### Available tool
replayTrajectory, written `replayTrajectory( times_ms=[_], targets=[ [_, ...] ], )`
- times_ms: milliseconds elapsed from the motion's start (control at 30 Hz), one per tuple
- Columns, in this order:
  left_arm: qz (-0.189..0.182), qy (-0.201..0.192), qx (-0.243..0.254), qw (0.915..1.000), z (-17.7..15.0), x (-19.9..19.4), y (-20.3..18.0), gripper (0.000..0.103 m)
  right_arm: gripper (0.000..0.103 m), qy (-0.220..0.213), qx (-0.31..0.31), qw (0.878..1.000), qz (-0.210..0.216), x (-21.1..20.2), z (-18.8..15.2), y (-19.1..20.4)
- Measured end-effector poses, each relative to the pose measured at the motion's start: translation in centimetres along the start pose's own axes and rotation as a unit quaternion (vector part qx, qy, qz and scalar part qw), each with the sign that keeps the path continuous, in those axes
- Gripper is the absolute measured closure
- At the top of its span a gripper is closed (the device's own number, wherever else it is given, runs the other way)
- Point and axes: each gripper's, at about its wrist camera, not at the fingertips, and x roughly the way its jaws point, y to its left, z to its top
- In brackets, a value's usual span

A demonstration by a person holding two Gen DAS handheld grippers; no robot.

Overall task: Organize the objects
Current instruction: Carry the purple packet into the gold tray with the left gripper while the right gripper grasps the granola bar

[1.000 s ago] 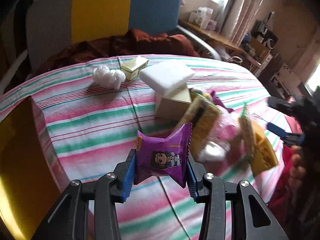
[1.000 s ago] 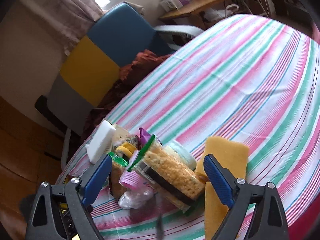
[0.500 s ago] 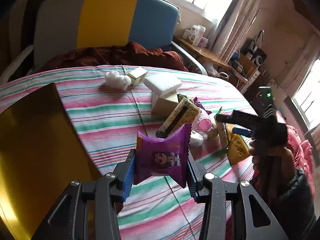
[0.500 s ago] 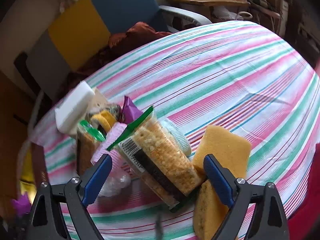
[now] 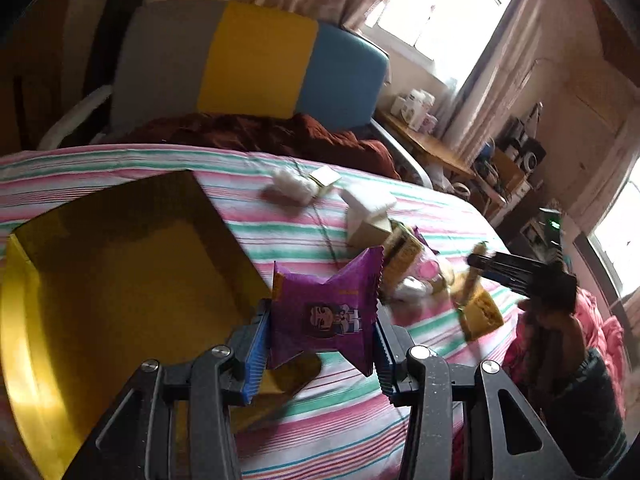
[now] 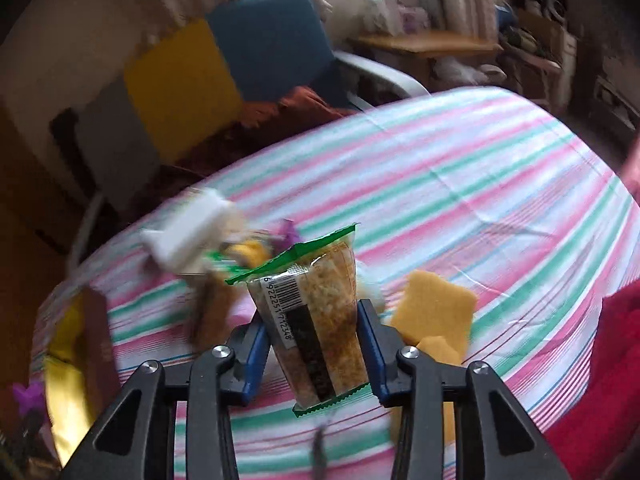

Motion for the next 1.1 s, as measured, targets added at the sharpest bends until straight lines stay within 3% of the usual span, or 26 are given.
replayTrajectory(
  times_ms=[200, 300, 467, 500, 533, 567, 600, 633, 667, 800, 900, 1033, 1100],
  targets=[
    [0.047, -0.014, -0.04, 0.998, -1.3, -2.8, 5.2, 0.056, 0.062, -0.013, -0.072, 0.991, 0.114, -3.9, -1.5, 7.8],
    [0.084, -0.016, -0.06, 0.9946, -2.4, -3.9, 8.1, 0.056, 0.062, 0.021, -0.116, 0.974, 0.194, -3.8, -3.4, 13.7],
    [0.134, -0.024, -0.089, 0.9867, -3.9, -5.5, 11.8, 0.051, 0.059, 0.081, -0.168, 0.945, 0.267, -2.0, -7.0, 22.3],
    [0.146, -0.028, -0.098, 0.984, -4.1, -5.8, 12.5, 0.048, 0.056, 0.089, -0.178, 0.941, 0.275, -1.7, -7.8, 23.8],
    [0.152, -0.032, -0.104, 0.9824, -4.3, -6.2, 13.0, 0.045, 0.046, 0.096, -0.188, 0.935, 0.286, -1.5, -8.4, 25.2],
    [0.158, -0.038, -0.111, 0.9805, -4.6, -6.6, 13.6, 0.039, 0.04, 0.098, -0.194, 0.931, 0.292, -1.3, -8.8, 26.1],
    [0.167, -0.047, -0.12, 0.9775, -4.8, -7.2, 14.1, 0.029, 0.025, 0.099, -0.198, 0.93, 0.294, -1.3, -9.2, 26.8],
    [0.175, -0.053, -0.127, 0.9749, -5.0, -7.5, 14.5, 0.024, 0.02, 0.101, -0.204, 0.927, 0.297, -1.4, -9.8, 27.6],
    [0.18, -0.06, -0.134, 0.9726, -5.3, -8.0, 15.0, 0.02, 0.02, 0.1, -0.209, 0.926, 0.299, -1.3, -10.0, 28.1],
    [0.2, -0.065, -0.15, 0.9661, -6.0, -8.7, 16.2, 0.018, 0.02, 0.077, -0.242, 0.928, 0.274, -1.3, -10.9, 28.2],
    [0.224, -0.068, -0.149, 0.9606, -6.4, -9.0, 16.3, 0.014, 0.019, 0.027, -0.292, 0.926, 0.236, -2.2, -11.9, 28.5],
    [0.273, -0.088, -0.122, 0.9502, -6.6, -9.2, 14.8, 0.012, 0.015, -0.076, -0.359, 0.91, 0.194, -4.1, -14.2, 29.5],
    [0.293, -0.1, -0.106, 0.9449, -6.6, -9.4, 14.0, 0.01, 0.015, -0.091, -0.367, 0.908, 0.183, -4.4, -14.9, 29.5]
  ],
)
